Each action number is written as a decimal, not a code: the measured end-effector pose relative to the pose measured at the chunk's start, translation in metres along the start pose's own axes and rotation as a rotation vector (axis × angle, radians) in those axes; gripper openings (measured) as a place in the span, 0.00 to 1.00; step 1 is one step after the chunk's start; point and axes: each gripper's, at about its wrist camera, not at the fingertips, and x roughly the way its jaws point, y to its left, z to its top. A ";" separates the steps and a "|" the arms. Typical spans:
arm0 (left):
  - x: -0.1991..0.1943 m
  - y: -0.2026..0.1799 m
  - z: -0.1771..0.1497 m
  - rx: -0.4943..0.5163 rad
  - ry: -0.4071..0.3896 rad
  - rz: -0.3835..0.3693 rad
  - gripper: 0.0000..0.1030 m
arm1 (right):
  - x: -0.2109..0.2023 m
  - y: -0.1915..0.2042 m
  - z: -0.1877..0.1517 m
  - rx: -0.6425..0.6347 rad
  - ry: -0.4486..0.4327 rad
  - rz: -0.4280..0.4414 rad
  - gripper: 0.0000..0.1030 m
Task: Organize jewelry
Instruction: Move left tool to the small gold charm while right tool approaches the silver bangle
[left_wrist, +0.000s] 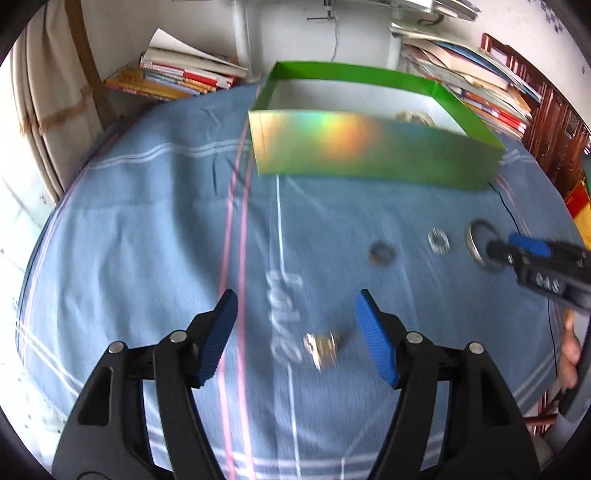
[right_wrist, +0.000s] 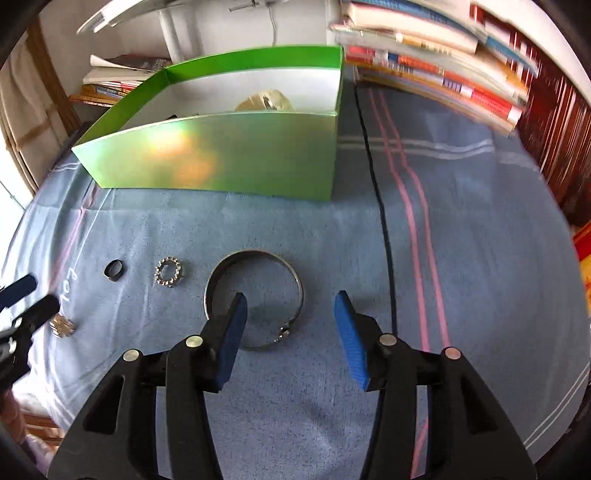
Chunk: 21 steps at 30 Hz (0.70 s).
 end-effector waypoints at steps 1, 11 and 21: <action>-0.001 -0.001 -0.004 0.006 0.002 -0.001 0.65 | -0.001 0.001 -0.001 -0.007 -0.004 -0.011 0.48; 0.012 -0.003 -0.017 0.009 0.039 -0.007 0.65 | -0.003 0.012 -0.006 -0.057 0.022 0.010 0.33; 0.022 -0.004 -0.014 -0.004 0.043 -0.013 0.65 | -0.009 0.036 0.002 -0.049 -0.014 0.069 0.33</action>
